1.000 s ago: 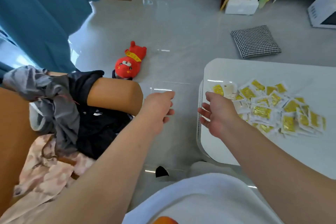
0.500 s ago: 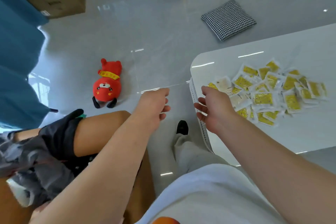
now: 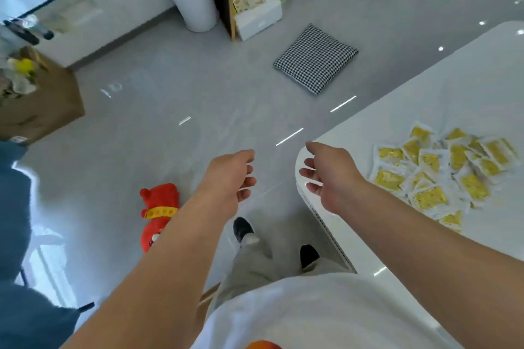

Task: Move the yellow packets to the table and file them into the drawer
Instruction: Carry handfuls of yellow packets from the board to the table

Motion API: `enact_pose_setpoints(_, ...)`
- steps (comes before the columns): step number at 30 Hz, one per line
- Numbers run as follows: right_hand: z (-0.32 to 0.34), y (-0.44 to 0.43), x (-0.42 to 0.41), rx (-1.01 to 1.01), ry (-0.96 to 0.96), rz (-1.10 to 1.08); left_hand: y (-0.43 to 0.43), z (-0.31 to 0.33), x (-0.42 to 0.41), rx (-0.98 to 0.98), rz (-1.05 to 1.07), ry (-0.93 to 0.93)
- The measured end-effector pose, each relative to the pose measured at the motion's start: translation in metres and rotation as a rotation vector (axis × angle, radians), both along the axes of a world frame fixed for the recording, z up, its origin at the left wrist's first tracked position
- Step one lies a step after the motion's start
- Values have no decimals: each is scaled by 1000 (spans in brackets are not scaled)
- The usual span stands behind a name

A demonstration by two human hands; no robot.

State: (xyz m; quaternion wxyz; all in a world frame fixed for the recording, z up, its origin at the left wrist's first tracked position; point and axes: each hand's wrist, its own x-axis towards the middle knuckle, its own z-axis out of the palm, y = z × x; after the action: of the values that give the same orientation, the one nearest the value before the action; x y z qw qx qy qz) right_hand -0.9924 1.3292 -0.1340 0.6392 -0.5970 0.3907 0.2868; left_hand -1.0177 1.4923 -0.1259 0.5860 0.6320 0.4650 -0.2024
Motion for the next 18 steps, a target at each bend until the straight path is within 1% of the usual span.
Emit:
enact_pose_setpoints(3, -9, 25, 55, 5, -8, -100, 28, -7, 72, 12, -93, -17)
enact_pose_setpoints(6, -15, 46, 109, 1, -19, -249, 44, -8, 147, -4, -268, -39)
enact_pose_setpoints(9, -16, 60, 150, 0, 4, -421, 54, -5, 217, 4, -446, -23)
enact_pose_setpoints(13, -17, 61, 193, 9, 19, -634, 44, -7, 304, -1, -648, -3)
enact_pose_setpoints(18, -30, 39, 256, -5, 32, -896, 1, -24, 403, -14, -852, 30)
